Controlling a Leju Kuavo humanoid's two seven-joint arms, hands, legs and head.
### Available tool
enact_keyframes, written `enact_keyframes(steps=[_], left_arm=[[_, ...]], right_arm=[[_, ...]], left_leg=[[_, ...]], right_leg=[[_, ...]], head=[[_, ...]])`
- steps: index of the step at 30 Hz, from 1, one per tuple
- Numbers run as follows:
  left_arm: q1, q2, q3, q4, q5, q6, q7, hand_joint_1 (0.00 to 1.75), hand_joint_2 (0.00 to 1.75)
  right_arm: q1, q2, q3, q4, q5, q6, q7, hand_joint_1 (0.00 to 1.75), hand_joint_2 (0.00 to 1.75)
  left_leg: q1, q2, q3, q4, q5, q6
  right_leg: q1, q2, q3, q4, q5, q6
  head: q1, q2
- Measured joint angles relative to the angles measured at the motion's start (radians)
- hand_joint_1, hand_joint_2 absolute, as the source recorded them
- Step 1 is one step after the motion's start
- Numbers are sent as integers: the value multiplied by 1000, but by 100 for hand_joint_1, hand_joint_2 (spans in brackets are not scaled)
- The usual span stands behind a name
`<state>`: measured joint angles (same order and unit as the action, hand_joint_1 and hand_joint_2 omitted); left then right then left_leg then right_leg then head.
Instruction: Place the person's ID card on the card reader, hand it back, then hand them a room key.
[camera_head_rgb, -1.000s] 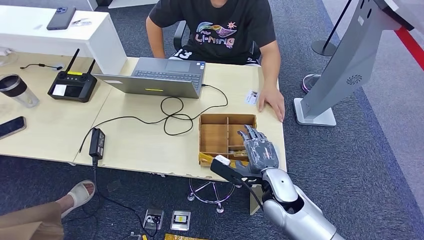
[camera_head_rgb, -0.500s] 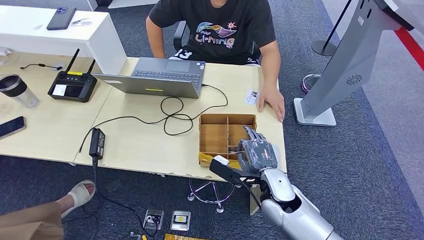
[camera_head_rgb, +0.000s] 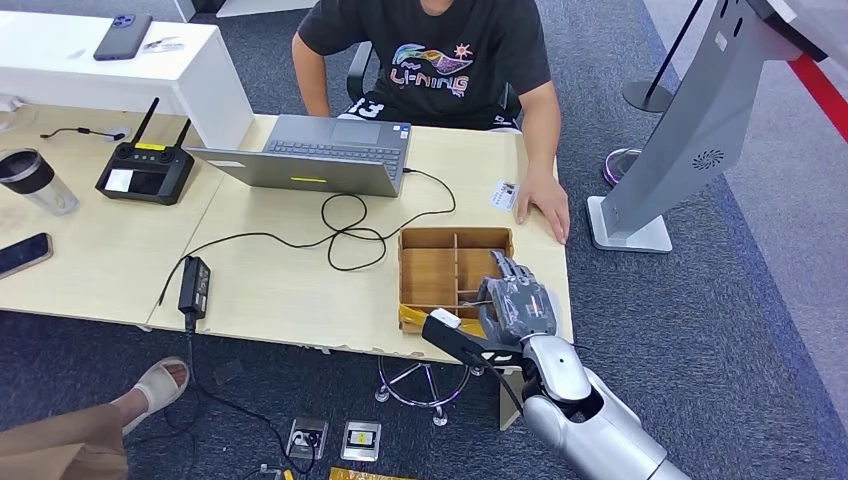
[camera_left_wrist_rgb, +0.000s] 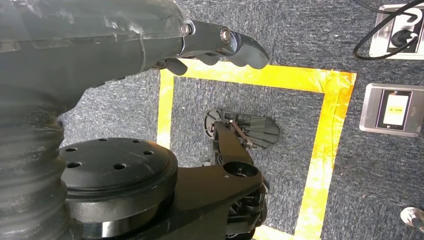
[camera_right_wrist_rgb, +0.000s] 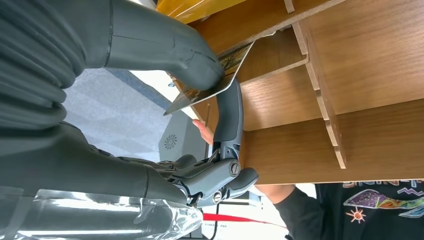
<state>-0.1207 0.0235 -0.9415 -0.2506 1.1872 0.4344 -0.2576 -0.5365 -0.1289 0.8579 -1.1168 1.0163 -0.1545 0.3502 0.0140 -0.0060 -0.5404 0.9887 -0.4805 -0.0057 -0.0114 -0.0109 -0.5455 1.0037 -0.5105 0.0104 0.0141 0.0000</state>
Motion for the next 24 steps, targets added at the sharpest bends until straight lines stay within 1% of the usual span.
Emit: enact_keyframes(steps=[7,10,16,24], left_arm=[[0,0,0,0,1,7,-1,0,175],[0,1,0,0,4,12,-4,0,175],[0,1,0,0,7,16,-17,0,175],[-1,1,0,0,7,16,-17,0,175]], right_arm=[[-2,0,-2,0,30,-45,8,164,175],[-7,0,-14,-21,58,-65,21,163,175],[-29,-4,-55,-129,120,-92,35,159,175],[-63,-13,-98,-293,165,-91,37,155,175]], left_leg=[[0,0,0,0,0,0],[0,0,0,0,0,0],[0,0,0,0,0,0],[0,1,0,0,0,0]], right_leg=[[0,0,0,0,0,0],[0,0,0,0,0,0],[0,0,0,0,0,0],[0,1,0,0,0,0]], head=[[0,0],[0,0],[0,0],[0,0]])
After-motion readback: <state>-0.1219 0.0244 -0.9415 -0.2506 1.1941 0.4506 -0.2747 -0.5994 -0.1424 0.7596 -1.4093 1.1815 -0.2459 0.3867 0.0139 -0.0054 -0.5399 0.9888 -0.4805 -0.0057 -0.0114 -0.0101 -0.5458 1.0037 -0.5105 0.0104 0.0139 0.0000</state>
